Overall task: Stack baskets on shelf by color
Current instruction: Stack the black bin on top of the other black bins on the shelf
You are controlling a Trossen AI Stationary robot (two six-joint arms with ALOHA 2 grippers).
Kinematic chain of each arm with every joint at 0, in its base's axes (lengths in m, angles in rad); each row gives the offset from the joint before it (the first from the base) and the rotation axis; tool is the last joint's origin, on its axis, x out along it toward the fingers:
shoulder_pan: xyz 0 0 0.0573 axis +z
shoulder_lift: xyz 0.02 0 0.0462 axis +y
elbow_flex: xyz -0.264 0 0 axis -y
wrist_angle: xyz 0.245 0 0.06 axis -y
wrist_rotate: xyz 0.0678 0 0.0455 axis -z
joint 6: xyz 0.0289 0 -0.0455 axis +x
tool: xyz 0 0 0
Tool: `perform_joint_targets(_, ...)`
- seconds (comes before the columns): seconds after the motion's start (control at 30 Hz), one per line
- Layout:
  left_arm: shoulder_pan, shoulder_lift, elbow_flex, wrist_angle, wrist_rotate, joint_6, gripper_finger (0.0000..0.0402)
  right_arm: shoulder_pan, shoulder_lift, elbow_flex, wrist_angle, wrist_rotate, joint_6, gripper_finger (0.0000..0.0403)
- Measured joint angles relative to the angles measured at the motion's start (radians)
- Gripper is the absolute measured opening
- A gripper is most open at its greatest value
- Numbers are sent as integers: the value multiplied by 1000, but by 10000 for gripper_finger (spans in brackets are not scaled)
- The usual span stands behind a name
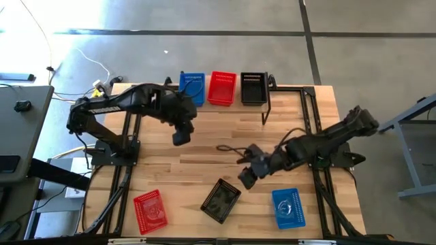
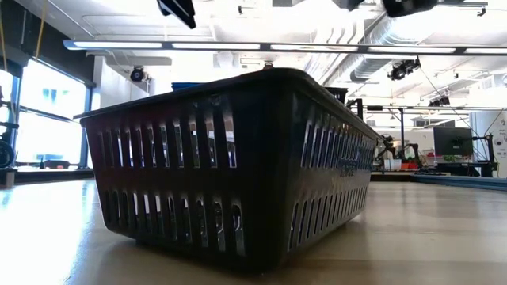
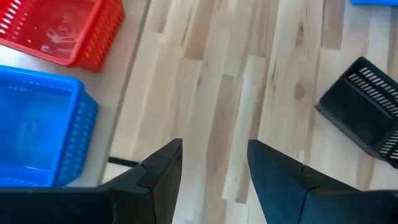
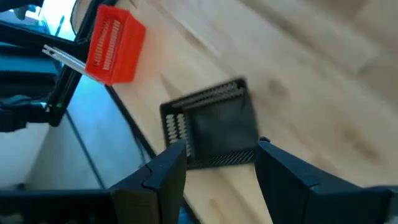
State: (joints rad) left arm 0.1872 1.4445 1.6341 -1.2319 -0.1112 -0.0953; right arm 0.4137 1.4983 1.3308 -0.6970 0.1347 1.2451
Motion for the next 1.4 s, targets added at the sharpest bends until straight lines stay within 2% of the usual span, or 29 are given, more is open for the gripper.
perform_joint_targets(0.3,-91,0,0,-22,-5,-33,170,106,72,0,45,-2,290,172)
perform_joint_targets(0.63,-152,0,0,-73,-13,22,170,170,180,0,119,30,588,172)
perform_joint_targets(0.97,-165,1,0,-108,-13,81,170,190,308,-1,154,42,769,172)
perform_joint_targets(1.4,-165,1,0,-108,-13,108,170,188,430,-1,231,68,878,172)
